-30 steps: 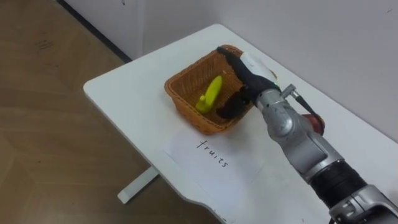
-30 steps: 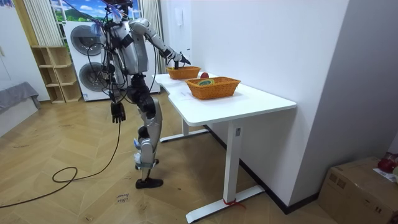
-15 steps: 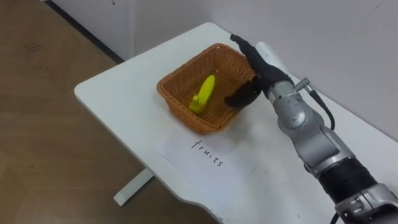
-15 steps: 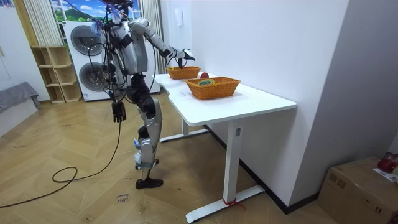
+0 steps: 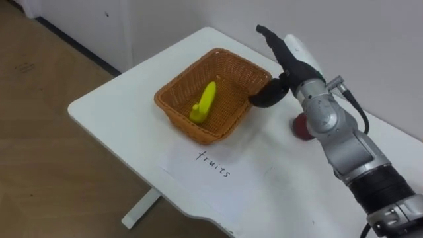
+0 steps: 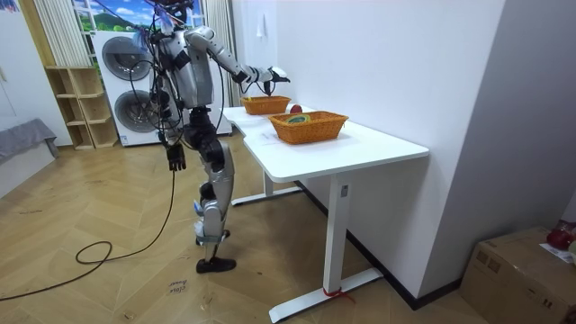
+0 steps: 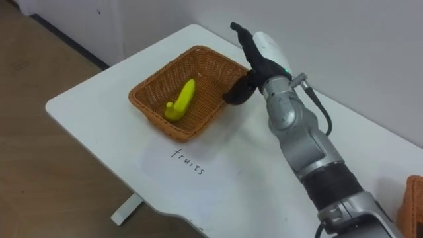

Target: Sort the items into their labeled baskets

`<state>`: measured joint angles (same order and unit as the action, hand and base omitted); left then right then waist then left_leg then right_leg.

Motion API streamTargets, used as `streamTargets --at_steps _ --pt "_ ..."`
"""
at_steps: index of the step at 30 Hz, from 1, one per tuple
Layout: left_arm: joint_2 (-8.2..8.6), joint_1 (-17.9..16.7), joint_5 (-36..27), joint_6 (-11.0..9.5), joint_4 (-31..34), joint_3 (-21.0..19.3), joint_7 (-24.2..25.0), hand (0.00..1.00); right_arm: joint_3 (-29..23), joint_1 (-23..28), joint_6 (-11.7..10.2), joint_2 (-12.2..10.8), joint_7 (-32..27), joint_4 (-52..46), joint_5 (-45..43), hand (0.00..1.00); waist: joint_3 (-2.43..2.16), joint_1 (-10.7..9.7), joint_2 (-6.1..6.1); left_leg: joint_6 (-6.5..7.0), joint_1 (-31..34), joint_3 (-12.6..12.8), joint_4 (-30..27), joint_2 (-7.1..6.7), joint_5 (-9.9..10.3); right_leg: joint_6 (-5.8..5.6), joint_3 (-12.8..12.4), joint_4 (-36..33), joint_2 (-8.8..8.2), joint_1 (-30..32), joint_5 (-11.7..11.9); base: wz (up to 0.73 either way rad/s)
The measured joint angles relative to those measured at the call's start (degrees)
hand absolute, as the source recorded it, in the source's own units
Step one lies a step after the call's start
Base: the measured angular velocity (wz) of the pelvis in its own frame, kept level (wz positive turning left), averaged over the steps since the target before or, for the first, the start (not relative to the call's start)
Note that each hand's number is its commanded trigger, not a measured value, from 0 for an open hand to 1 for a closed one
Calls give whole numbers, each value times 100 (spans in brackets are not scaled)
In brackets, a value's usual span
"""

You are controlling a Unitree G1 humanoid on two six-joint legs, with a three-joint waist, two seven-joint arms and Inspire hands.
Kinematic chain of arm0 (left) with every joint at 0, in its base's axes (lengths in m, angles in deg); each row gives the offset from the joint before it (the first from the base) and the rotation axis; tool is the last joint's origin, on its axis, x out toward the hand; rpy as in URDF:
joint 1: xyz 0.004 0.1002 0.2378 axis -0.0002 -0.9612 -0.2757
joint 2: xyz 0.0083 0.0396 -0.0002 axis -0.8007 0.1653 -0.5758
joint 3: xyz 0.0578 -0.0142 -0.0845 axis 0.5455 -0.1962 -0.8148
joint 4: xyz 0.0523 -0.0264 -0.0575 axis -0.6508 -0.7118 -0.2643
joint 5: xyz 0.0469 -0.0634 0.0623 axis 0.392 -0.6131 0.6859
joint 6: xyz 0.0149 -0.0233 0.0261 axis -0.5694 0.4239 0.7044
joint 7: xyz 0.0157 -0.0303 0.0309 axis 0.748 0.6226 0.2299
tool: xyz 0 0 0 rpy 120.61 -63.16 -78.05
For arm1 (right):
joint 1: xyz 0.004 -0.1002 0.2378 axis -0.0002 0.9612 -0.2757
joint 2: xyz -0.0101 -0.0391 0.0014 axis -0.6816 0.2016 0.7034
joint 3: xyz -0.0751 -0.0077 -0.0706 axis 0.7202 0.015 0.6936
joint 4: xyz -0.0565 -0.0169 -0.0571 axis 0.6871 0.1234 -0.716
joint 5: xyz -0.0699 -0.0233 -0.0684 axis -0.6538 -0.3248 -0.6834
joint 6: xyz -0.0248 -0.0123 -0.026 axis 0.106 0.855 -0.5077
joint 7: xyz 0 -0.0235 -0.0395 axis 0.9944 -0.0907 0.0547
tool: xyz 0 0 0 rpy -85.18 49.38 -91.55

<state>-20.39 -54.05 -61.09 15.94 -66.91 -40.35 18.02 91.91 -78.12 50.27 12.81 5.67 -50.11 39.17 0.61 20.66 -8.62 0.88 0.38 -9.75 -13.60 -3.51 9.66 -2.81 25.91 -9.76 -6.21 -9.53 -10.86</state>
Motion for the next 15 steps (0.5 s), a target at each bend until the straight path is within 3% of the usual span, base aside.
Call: streamTargets --at_steps 5,10,15 --pt "46 11 2 -41 156 -1 -1 0 -311 -6 -80 2 -26 2 -29 0 -4 -139 39 5 17 33 -1 -1 -1 0 -68 -6 -4 40 0 -4" --pt "116 28 5 -68 234 -5 -1 0 -800 -9 -96 7 -204 -34 -51 0 -12 -181 173 5 -11 117 12 20 -1 0 -165 -10 1 58 0 -7" --pt "181 17 5 -67 232 -7 -1 0 -856 -8 -95 16 -256 -138 -30 0 -38 -315 248 9 -89 240 57 49 1 0 -259 -40 -1 57 0 -11"
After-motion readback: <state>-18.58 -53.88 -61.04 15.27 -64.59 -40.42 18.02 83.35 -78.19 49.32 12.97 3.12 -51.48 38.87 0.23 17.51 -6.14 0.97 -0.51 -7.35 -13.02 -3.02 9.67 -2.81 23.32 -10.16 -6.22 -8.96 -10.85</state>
